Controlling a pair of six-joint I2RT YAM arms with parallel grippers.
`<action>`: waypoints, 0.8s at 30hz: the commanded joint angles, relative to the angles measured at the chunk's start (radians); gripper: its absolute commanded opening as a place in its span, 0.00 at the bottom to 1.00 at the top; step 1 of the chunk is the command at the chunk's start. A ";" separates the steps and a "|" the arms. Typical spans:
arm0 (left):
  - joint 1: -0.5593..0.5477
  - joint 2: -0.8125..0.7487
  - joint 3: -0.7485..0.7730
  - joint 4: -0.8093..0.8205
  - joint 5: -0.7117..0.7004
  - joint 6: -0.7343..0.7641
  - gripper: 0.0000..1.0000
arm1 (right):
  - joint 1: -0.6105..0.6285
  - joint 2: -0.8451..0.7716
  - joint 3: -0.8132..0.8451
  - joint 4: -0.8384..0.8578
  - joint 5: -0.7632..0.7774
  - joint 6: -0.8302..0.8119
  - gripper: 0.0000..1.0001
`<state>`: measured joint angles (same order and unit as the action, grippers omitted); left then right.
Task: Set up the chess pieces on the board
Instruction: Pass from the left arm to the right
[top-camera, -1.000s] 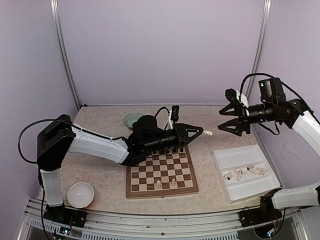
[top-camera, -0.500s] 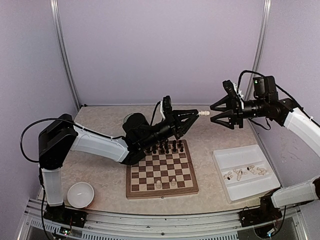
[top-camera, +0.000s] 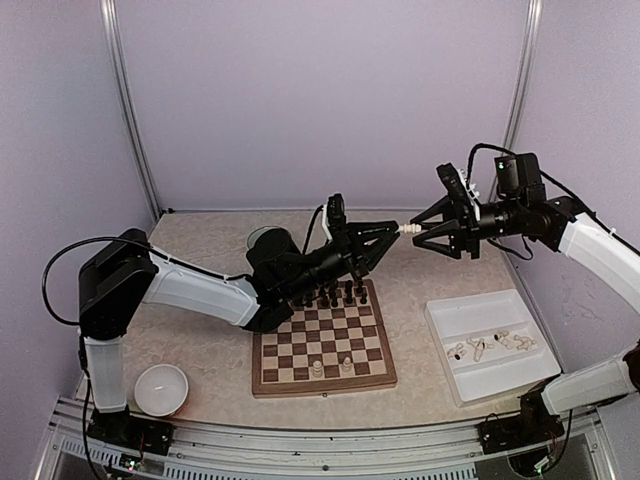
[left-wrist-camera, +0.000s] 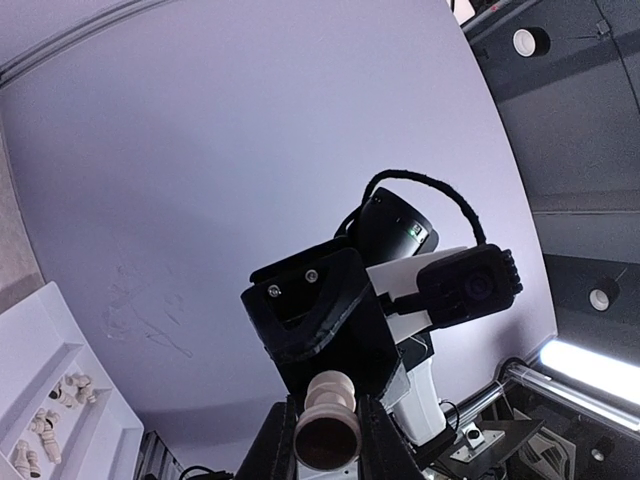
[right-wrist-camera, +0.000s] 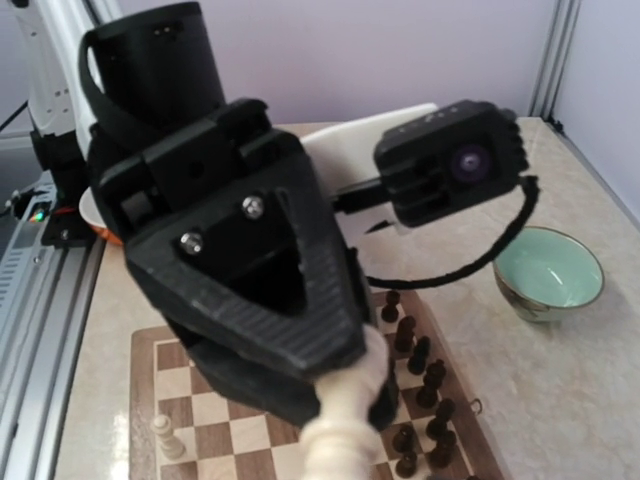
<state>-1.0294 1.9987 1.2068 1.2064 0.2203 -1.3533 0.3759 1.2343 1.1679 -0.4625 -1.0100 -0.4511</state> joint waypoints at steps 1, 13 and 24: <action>-0.006 0.019 0.015 0.039 -0.002 0.000 0.10 | 0.021 0.017 0.033 0.015 -0.026 0.005 0.40; -0.007 0.028 0.022 0.028 -0.007 -0.008 0.11 | 0.024 0.021 0.028 0.052 -0.009 0.051 0.17; -0.008 0.046 0.033 0.025 -0.010 -0.023 0.10 | 0.023 0.038 0.034 0.086 0.017 0.107 0.20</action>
<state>-1.0328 2.0239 1.2148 1.2259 0.2043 -1.3693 0.3901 1.2610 1.1702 -0.4194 -0.9989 -0.3756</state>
